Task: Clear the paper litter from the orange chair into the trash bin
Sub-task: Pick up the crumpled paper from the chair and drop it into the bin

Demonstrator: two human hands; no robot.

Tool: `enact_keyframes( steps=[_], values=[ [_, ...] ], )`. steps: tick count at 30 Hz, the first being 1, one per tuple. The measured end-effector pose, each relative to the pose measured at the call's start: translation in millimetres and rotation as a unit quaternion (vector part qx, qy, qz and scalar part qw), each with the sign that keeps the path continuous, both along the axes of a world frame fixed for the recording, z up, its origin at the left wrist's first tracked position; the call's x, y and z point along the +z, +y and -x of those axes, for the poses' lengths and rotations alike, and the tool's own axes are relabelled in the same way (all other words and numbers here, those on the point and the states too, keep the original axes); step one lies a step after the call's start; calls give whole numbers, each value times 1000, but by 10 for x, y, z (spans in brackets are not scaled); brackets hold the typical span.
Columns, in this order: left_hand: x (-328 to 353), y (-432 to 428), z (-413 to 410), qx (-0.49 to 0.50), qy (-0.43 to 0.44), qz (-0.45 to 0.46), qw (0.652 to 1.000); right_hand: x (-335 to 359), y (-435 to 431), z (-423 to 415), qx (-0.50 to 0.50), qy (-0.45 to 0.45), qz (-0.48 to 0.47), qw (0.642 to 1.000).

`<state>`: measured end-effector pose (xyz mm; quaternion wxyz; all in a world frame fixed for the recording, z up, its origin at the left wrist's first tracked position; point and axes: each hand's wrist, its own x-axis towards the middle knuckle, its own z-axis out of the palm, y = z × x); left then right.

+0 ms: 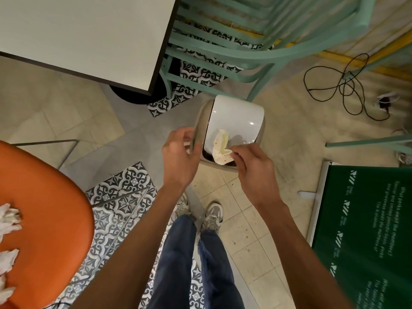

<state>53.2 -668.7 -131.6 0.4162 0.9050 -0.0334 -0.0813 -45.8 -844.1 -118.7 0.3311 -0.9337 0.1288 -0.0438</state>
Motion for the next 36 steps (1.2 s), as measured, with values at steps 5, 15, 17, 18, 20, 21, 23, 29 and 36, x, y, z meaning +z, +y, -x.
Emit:
enact_keyframes(
  steps=[5, 15, 17, 18, 20, 21, 23, 29, 36],
  values=[
    [-149, -24, -168, -67, 114, -42, 990, -87, -24, -102, 60, 69, 111, 990],
    [-355, 45, -153, -72, 174, -63, 980, -92, 154, -342, 8, 214, 199, 956],
    [-364, 49, -143, -72, 174, -62, 980, -99, 189, -365, -8, 210, 208, 955],
    [-367, 55, -142, -72, 175, -61, 980, -104, 203, -369, -15, 202, 210, 956],
    [-381, 75, -133, -73, 175, -58, 980, -125, 237, -353, -21, 181, 208, 961],
    [-398, 89, -131, -73, 176, -54, 980, -136, 258, -342, -20, 171, 203, 964],
    [-382, 116, -110, -69, 172, -42, 982, -129, 315, -307, -17, 156, 190, 969],
    [-101, 364, 60, -47, 101, -52, 992, 4, 555, -160, -8, 133, 172, 976],
    [403, 1094, 441, 44, 43, -36, 997, 259, 958, -12, 8, 104, 82, 991]
  ],
)
